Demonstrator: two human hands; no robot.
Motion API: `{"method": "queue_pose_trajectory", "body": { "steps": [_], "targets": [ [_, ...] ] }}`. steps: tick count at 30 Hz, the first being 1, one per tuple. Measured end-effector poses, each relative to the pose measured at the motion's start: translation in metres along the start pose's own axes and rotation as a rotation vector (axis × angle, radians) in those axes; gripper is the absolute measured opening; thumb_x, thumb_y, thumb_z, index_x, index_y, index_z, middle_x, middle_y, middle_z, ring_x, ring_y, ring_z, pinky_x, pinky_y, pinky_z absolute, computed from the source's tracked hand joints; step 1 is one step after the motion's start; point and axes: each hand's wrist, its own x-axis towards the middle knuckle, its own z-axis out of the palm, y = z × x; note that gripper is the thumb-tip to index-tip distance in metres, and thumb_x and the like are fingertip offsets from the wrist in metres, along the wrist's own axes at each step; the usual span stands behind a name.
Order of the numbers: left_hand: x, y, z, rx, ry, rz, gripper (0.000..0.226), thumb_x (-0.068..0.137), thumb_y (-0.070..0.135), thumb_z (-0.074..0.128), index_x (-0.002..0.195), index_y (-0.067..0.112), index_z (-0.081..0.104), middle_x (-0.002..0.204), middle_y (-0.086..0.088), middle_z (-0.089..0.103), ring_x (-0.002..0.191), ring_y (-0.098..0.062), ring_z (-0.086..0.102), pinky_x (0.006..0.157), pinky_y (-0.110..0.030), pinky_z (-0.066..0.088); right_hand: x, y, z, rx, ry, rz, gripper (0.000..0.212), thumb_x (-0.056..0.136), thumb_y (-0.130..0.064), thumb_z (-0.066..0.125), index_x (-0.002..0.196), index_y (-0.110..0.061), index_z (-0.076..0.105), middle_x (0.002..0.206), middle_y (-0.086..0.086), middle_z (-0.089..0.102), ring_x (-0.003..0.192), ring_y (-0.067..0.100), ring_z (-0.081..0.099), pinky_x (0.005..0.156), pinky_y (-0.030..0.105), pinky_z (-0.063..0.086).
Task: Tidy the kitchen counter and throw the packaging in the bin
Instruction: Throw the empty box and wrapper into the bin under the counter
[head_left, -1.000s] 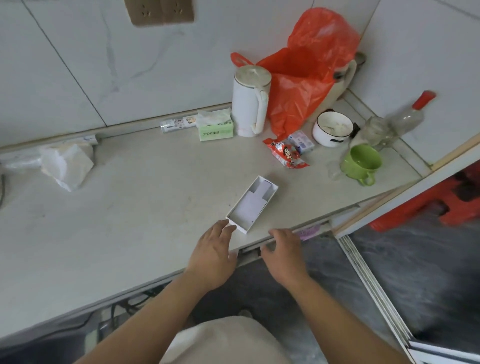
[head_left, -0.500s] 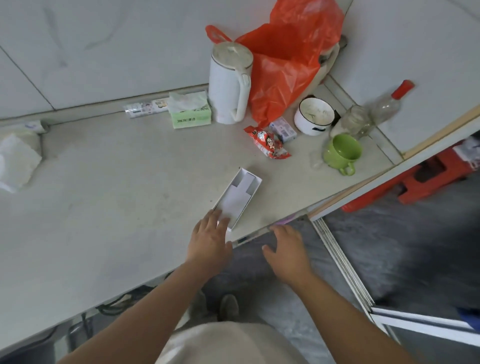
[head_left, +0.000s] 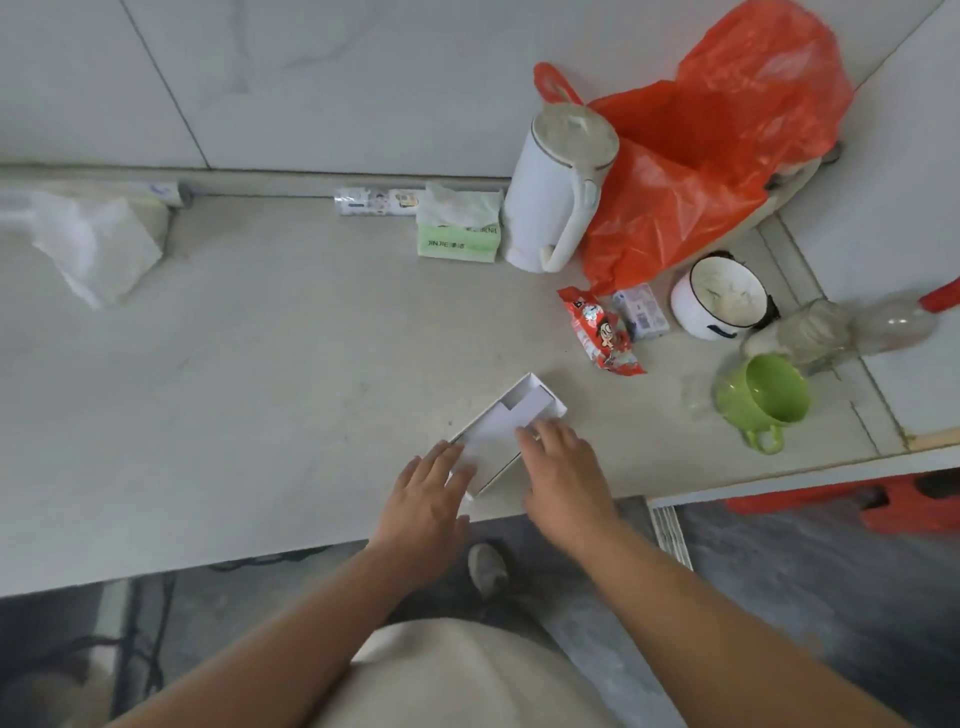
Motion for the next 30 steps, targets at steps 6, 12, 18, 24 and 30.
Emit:
{"method": "queue_pose_trajectory", "body": {
  "steps": [6, 12, 18, 24, 30],
  "targets": [
    [0.016, 0.022, 0.014, 0.052, 0.037, -0.277, 0.072, 0.089, 0.039, 0.059, 0.152, 0.023, 0.027, 0.164, 0.002, 0.012, 0.151, -0.020, 0.007, 0.121, -0.037, 0.001, 0.081, 0.032, 0.005, -0.217, -0.149, -0.295, 0.097, 0.082, 0.003, 0.063, 0.157, -0.021, 0.006, 0.167, 0.008, 0.002, 0.153, 0.033, -0.008, 0.120, 0.060, 0.007],
    [0.020, 0.064, 0.026, 0.064, 0.080, -0.526, 0.078, 0.087, 0.031, 0.058, 0.154, 0.016, 0.021, 0.165, -0.002, 0.008, 0.151, -0.025, 0.008, 0.120, -0.039, 0.005, 0.110, 0.048, 0.006, -0.274, -0.253, -0.446, 0.078, 0.087, 0.000, 0.057, 0.152, -0.022, 0.021, 0.154, 0.004, 0.029, 0.145, 0.033, 0.018, 0.110, 0.068, 0.025],
    [0.005, 0.084, 0.021, 0.086, 0.152, -0.661, 0.074, 0.089, 0.033, 0.052, 0.155, 0.019, 0.021, 0.165, -0.002, 0.004, 0.151, -0.022, 0.001, 0.122, -0.042, 0.006, 0.091, 0.040, 0.009, -0.182, -0.226, -0.585, 0.085, 0.083, -0.014, 0.065, 0.153, -0.021, 0.017, 0.148, 0.001, 0.034, 0.135, 0.028, 0.030, 0.100, 0.047, 0.041],
    [-0.039, 0.111, 0.025, 0.077, 0.280, -0.773, 0.070, 0.079, 0.026, 0.062, 0.144, 0.014, 0.042, 0.161, -0.009, 0.024, 0.149, -0.028, 0.017, 0.120, -0.047, 0.019, 0.055, -0.005, 0.011, -0.190, -0.177, -0.795, 0.081, 0.087, -0.028, 0.064, 0.153, -0.016, 0.019, 0.145, 0.004, 0.039, 0.130, 0.030, 0.036, 0.099, 0.044, 0.040],
    [-0.125, 0.132, 0.044, 0.030, 0.376, -1.020, 0.070, 0.082, 0.027, 0.059, 0.147, 0.016, 0.036, 0.164, -0.005, 0.015, 0.151, -0.025, 0.007, 0.121, -0.043, 0.006, -0.004, -0.061, 0.024, -0.206, -0.133, -1.019, 0.070, 0.085, -0.040, 0.064, 0.144, -0.019, 0.031, 0.136, 0.004, 0.045, 0.120, 0.029, 0.042, 0.094, 0.041, 0.043]
  ]
}}
